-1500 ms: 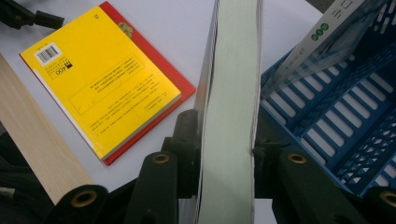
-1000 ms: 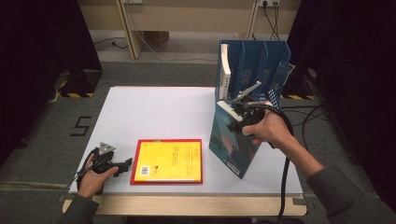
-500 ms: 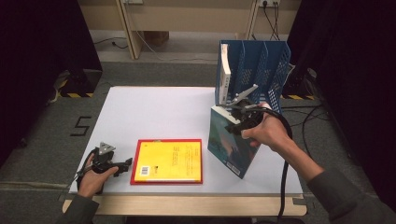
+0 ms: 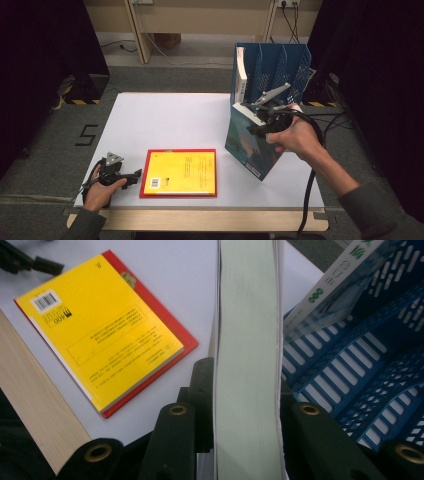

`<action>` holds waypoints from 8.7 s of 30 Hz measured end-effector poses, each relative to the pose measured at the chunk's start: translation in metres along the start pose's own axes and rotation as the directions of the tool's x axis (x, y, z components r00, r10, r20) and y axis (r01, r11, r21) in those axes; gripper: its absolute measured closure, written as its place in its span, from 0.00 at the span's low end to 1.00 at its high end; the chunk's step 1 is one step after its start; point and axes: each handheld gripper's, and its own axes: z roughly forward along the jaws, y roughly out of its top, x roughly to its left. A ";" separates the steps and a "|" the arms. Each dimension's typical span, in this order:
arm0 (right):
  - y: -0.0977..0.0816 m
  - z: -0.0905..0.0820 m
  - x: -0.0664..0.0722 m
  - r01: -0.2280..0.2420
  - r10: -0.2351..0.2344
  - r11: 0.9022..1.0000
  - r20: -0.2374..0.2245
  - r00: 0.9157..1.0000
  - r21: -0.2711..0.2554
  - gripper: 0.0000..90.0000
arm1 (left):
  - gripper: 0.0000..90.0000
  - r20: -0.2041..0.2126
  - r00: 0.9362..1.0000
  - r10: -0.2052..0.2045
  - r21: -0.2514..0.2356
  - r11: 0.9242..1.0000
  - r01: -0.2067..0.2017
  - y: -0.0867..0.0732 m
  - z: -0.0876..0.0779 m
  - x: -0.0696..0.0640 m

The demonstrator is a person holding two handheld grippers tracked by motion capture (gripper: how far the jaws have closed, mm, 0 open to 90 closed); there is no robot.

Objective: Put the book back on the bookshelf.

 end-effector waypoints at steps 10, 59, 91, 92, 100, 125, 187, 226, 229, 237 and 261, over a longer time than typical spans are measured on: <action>0.006 -0.042 -0.017 -0.039 0.044 0.996 0.066 0.997 -0.081 0.82 | 0.13 -0.003 1.000 -0.001 -0.001 1.000 0.001 0.000 0.000 0.000; 0.012 -0.065 -0.127 -0.268 0.342 0.919 0.246 0.907 -0.289 0.82 | 0.11 -0.007 1.000 -0.004 0.006 1.000 0.004 0.001 0.002 -0.001; 0.033 0.041 -0.162 -0.406 0.500 0.835 0.206 0.841 -0.370 0.81 | 0.11 -0.003 1.000 0.000 -0.001 1.000 0.000 0.001 0.002 -0.001; 0.033 0.044 -0.163 -0.413 0.510 0.827 0.198 0.837 -0.383 0.81 | 0.11 -0.003 1.000 0.000 -0.001 1.000 0.000 0.001 0.002 -0.001; 0.027 0.074 -0.169 -0.443 0.519 0.838 0.216 0.827 -0.319 0.82 | 0.11 -0.003 1.000 0.000 -0.002 1.000 0.000 0.001 0.002 -0.001; 0.038 0.084 -0.174 -0.495 0.553 0.811 0.136 0.822 -0.311 0.73 | 0.11 -0.002 1.000 0.000 -0.003 1.000 0.000 0.001 0.002 -0.001; 0.000 0.090 -0.140 -0.406 0.442 0.876 0.095 0.892 -0.259 0.77 | 0.11 -0.006 1.000 0.002 -0.002 1.000 -0.002 0.001 0.002 -0.001; -0.076 0.087 -0.057 -0.381 0.382 0.856 -0.071 0.922 -0.349 0.39 | 0.11 -0.005 1.000 0.006 0.002 1.000 -0.006 0.000 0.002 -0.001; -0.082 0.096 -0.047 -0.388 0.379 0.850 -0.099 0.920 -0.355 0.37 | 0.11 -0.004 1.000 0.004 0.001 1.000 -0.004 0.001 0.002 -0.001; -0.092 0.116 -0.031 -0.396 0.370 0.854 -0.143 0.918 -0.337 0.33 | 0.11 -0.005 1.000 0.001 -0.003 1.000 -0.001 0.000 0.002 -0.001; -0.107 0.151 0.010 -0.402 0.352 0.887 -0.232 0.907 -0.226 0.24 | 0.11 -0.002 1.000 0.002 -0.001 1.000 -0.002 0.000 0.002 -0.001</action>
